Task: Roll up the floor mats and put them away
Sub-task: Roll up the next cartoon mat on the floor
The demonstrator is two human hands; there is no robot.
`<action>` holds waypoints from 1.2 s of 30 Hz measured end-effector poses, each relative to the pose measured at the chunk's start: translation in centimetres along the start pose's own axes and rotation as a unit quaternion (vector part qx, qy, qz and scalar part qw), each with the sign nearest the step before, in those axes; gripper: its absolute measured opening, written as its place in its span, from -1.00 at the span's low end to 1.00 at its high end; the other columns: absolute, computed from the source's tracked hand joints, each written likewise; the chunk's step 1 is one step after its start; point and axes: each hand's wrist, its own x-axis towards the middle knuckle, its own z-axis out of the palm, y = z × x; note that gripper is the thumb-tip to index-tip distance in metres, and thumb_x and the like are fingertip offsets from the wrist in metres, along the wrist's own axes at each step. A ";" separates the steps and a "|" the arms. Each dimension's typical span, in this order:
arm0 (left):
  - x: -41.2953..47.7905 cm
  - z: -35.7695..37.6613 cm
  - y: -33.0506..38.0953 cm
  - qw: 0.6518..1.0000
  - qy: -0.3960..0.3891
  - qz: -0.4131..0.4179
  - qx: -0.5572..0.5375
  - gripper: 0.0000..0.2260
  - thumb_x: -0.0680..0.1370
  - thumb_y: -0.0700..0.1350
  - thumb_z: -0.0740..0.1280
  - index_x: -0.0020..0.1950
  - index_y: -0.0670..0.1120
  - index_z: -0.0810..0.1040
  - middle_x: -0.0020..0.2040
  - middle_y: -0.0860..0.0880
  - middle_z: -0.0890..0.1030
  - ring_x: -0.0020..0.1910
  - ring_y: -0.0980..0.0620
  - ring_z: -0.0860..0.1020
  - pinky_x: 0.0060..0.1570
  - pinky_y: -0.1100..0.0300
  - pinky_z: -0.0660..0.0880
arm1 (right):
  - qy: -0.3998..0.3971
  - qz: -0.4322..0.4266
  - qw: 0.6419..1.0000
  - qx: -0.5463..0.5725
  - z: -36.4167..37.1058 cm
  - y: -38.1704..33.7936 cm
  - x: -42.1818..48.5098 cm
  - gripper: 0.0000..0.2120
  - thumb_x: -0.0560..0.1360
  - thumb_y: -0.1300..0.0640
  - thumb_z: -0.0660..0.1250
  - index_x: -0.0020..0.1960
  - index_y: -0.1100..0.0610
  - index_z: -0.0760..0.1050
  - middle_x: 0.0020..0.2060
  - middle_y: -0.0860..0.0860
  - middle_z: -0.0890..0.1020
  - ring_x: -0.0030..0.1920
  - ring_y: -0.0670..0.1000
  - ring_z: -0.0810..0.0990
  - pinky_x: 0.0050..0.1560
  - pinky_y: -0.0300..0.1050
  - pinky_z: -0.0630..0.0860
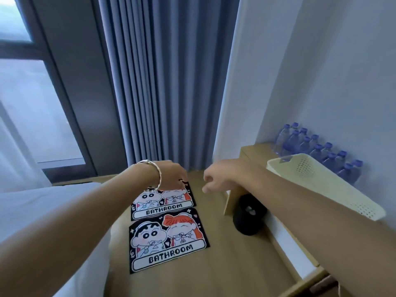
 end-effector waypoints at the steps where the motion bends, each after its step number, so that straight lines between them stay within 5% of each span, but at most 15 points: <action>1: 0.8 0.1 -0.8 1.000 -0.007 -0.002 0.004 -0.69 0.61 0.03 0.16 0.32 0.00 0.46 0.22 0.05 0.55 0.15 0.03 0.51 0.13 0.16 0.42 | -0.001 -0.001 1.000 0.004 -0.1 0.4 1.3 -0.55 0.57 -0.19 0.16 0.33 0.05 0.44 0.21 0.00 0.54 0.16 0.07 0.52 0.09 -0.02 0.49; 8: 7.8 -0.7 -6.0 0.999 -0.024 -0.042 0.008 -0.78 0.60 -0.02 0.16 0.17 0.00 0.52 -0.03 0.04 0.57 -0.03 0.00 0.52 0.02 0.15 0.47 | 0.026 -0.048 0.998 0.037 -1.9 3.4 11.9 -0.57 0.57 -0.18 0.15 0.30 0.04 0.46 0.17 -0.01 0.55 0.08 0.04 0.52 -0.01 -0.05 0.47; 16: 16.5 2.9 -10.8 0.995 -0.078 -0.068 0.009 -0.69 0.59 0.07 0.16 0.33 0.16 0.42 0.19 0.07 0.55 0.21 -0.01 0.48 0.21 0.02 0.44 | -0.039 -0.091 0.990 0.098 -0.4 5.3 22.5 -0.55 0.57 -0.19 0.14 0.37 -0.01 0.42 0.28 -0.02 0.50 0.24 0.06 0.47 0.19 0.01 0.44; 21: 20.9 5.8 -15.6 0.993 -0.106 -0.052 -0.008 -0.69 0.60 0.04 0.16 0.34 0.13 0.43 0.24 0.03 0.54 0.26 -0.02 0.45 0.24 0.08 0.40 | -0.074 -0.090 0.985 0.129 1.2 4.6 28.4 -0.56 0.59 -0.17 0.14 0.36 0.02 0.42 0.31 0.01 0.49 0.28 0.08 0.45 0.14 0.01 0.41; 31: 29.1 13.9 -26.8 0.983 -0.177 0.025 -0.039 -0.72 0.59 0.04 0.14 0.29 0.15 0.46 0.17 0.03 0.57 0.14 -0.02 0.52 0.16 0.05 0.47 | -0.137 0.008 0.956 0.260 6.6 -0.7 40.4 -0.60 0.59 -0.13 0.14 0.30 0.08 0.48 0.21 0.06 0.55 0.16 0.08 0.52 0.00 -0.06 0.44; 36: 33.7 21.0 -29.3 0.972 -0.228 0.061 -0.008 -0.71 0.59 0.06 0.14 0.29 0.15 0.44 0.20 0.03 0.56 0.19 -0.01 0.50 0.18 0.09 0.43 | -0.156 0.044 0.916 0.367 14.0 -4.8 45.6 -0.62 0.57 -0.13 0.18 0.23 0.09 0.49 0.18 0.08 0.56 0.13 0.12 0.53 0.12 -0.01 0.49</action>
